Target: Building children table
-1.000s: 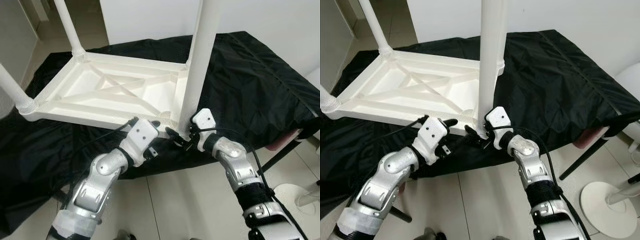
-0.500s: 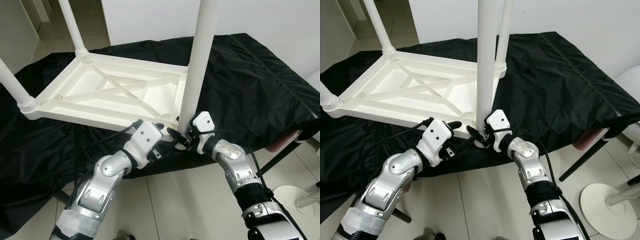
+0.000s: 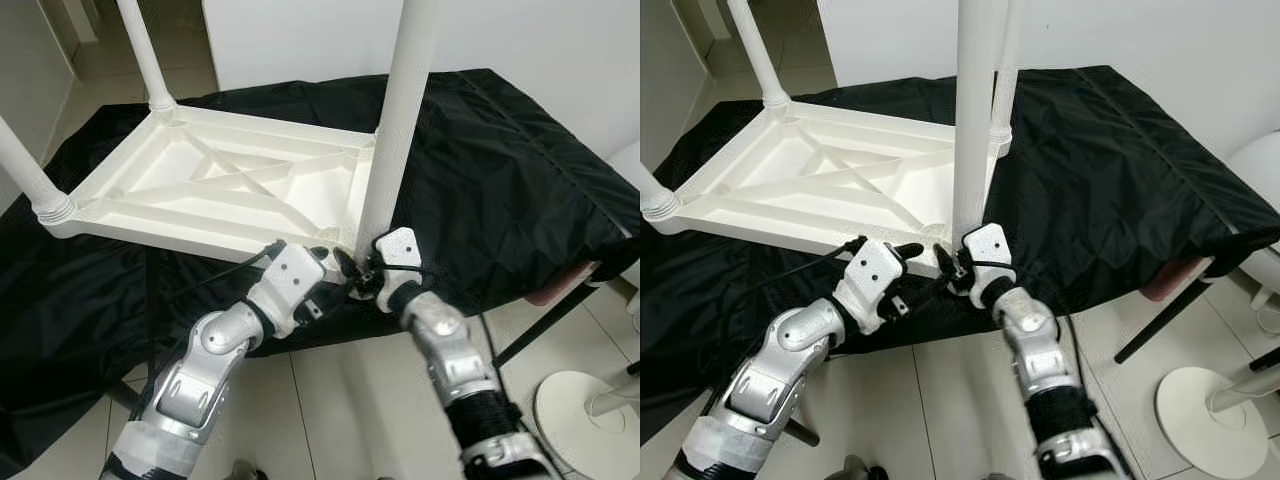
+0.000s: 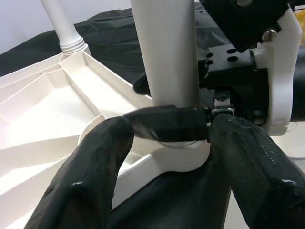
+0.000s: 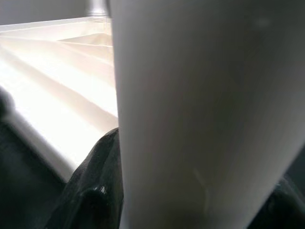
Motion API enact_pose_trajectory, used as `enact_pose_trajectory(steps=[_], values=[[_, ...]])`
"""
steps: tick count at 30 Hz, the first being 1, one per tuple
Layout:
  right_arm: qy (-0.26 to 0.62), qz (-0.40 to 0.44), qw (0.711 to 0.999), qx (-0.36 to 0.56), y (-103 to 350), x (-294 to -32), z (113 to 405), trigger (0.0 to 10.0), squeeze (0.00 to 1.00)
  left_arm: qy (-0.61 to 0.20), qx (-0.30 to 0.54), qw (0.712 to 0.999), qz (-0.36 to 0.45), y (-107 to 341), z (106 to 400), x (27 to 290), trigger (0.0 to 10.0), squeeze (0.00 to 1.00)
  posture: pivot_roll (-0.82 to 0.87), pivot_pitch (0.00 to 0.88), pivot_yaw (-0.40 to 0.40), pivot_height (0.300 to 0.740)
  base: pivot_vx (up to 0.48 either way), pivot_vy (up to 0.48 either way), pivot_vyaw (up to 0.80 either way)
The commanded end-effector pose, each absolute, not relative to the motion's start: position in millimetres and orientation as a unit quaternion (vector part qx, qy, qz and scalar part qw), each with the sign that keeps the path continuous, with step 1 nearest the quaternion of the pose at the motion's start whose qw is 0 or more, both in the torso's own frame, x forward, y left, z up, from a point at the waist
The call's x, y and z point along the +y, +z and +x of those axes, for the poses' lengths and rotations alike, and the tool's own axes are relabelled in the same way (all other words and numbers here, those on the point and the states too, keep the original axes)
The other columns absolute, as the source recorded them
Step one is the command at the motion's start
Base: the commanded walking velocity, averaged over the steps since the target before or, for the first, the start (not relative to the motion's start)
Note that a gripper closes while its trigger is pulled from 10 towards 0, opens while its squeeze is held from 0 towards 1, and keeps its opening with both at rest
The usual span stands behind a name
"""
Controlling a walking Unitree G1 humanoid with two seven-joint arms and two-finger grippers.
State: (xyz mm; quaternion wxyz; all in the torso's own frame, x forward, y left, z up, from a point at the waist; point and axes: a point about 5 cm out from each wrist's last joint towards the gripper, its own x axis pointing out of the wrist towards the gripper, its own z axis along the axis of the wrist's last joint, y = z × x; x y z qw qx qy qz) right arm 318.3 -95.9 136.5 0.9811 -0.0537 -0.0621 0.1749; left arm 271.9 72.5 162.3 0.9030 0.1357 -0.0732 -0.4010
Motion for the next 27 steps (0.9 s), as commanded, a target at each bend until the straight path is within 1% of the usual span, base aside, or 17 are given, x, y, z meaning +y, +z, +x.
enact_pose_trajectory(steps=[1, 3, 4, 5, 8, 11, 12, 13, 14, 16, 17, 21, 22, 23, 24, 26, 27], values=[[0.094, -0.044, 0.994, -0.032, 124.6, -105.0, 316.9, 10.0, 0.0, -0.386, -0.067, 0.909, 0.14, 158.1, 271.6, 75.0, 10.0, 0.0, -0.1, 0.081, 0.012, 0.74, 0.0, 0.0, 0.0], [0.049, -0.023, 0.998, -0.027, 124.3, -99.2, 316.7, 10.0, 0.0, -0.391, -0.065, 0.907, 0.144, 156.8, 270.1, 74.8, 10.0, 0.0, -0.09, 0.079, 0.012, 0.74, 0.0, 0.0, 0.0], [0.049, -0.023, 0.998, -0.027, 124.3, -99.2, 316.7, 10.0, 0.0, -0.391, -0.065, 0.907, 0.144, 156.8, 270.1, 74.8, 10.0, 0.0, -0.09, 0.079, 0.012, 0.74, 0.0, 0.0, 0.0], [0.053, -0.008, 0.998, -0.033, 128.2, -90.1, 317.1, 10.0, 0.0, -0.393, -0.064, 0.906, 0.146, 156.6, 269.6, 75.3, 10.0, 0.0, -0.09, 0.078, 0.014, 0.74, 0.0, 0.0, 0.0], [0.064, -0.001, 0.997, -0.037, 131.3, -84.3, 316.4, 10.0, 0.0, -0.393, -0.064, 0.906, 0.147, 156.7, 269.4, 76.0, 10.0, 0.0, -0.09, 0.079, 0.014, 0.74, 0.0, 0.0, 0.0], [0.069, -0.001, 0.997, -0.04, 132.0, -84.4, 315.7, 10.0, 0.0, -0.393, -0.063, 0.906, 0.147, 156.7, 269.3, 76.6, 10.0, 0.0, -0.08, 0.076, 0.014, 0.74, 0.0, 0.0, 0.0], [0.069, 0.001, 0.997, -0.039, 132.2, -86.1, 314.4, 10.0, 0.74, -0.393, -0.062, 0.905, 0.149, 156.4, 268.7, 76.9, 10.0, 0.0, -0.08, 0.075, 0.013, 0.74, 0.0, 0.0, 0.0], [0.069, 0.001, 0.997, -0.039, 132.2, -86.1, 314.4, 10.0, 0.74, -0.393, -0.062, 0.905, 0.149, 156.4, 268.7, 76.9, 10.0, 0.0, -0.08, 0.075, 0.013, 0.74, 0.0, 0.0, 0.0], [0.068, 0.003, 0.997, -0.039, 132.4, -87.3, 313.5, 10.0, 1.0, -0.393, -0.062, 0.905, 0.151, 156.1, 268.3, 77.1, 10.0, 0.0, -0.08, 0.075, 0.013, 0.74, 0.0, 0.0, 0.0], [0.078, 0.007, 0.996, -0.043, 133.7, -88.9, 313.0, 10.0, 1.0, -0.394, -0.061, 0.905, 0.151, 155.9, 267.6, 77.4, 10.0, 0.0, -0.08, 0.073, 0.012, 0.74, 0.0, 0.0, 0.0], [0.096, 0.003, 0.993, -0.062, 139.8, -95.6, 313.1, 10.0, 1.0, -0.395, -0.06, 0.905, 0.15, 155.6, 266.3, 78.1, 10.0, 0.0, -0.08, 0.069, 0.01, 0.74, 0.0, 0.0, 0.0], [0.119, -0.007, 0.99, -0.073, 143.3, -103.8, 313.9, 10.0, 1.0, -0.398, -0.057, 0.904, 0.147, 155.2, 264.9, 79.7, 10.0, 0.0, -0.07, 0.065, 0.01, 0.74, 0.0, 0.0, 0.0], [0.145, -0.011, 0.986, -0.077, 144.5, -108.9, 313.8, 10.0, 0.0, -0.402, -0.054, 0.903, 0.143, 154.6, 263.7, 80.8, 10.0, 0.0, -0.07, 0.063, 0.01, 0.74, 0.0, 0.0, 0.0], [0.145, -0.011, 0.986, -0.077, 144.5, -108.9, 313.8, 10.0, 0.0, -0.402, -0.054, 0.903, 0.143, 154.6, 263.7, 80.8, 10.0, 0.0, -0.07, 0.063, 0.01, 0.74, 0.0, 0.0, 0.0], [0.187, -0.016, 0.979, -0.077, 145.3, -115.4, 313.1, 10.0, 0.0, -0.409, -0.049, 0.901, 0.137, 153.9, 261.9, 82.5, 10.0, 0.0, -0.07, 0.061, 0.01, 0.74, 0.0, 0.0, 0.0], [0.187, -0.016, 0.979, -0.077, 145.3, -115.4, 313.1, 10.0, 0.0, -0.409, -0.049, 0.901, 0.137, 153.9, 261.9, 82.5, 10.0, 0.0, -0.07, 0.061, 0.01, 0.74, 0.0, 0.0, 0.0], [0.201, -0.018, 0.977, -0.076, 145.3, -116.9, 312.8, 10.0, 0.0, -0.411, -0.048, 0.9, 0.136, 153.8, 261.4, 83.1, 10.0, 0.0, -0.07, 0.061, 0.01, 0.74, 0.0, 0.0, 0.0]])
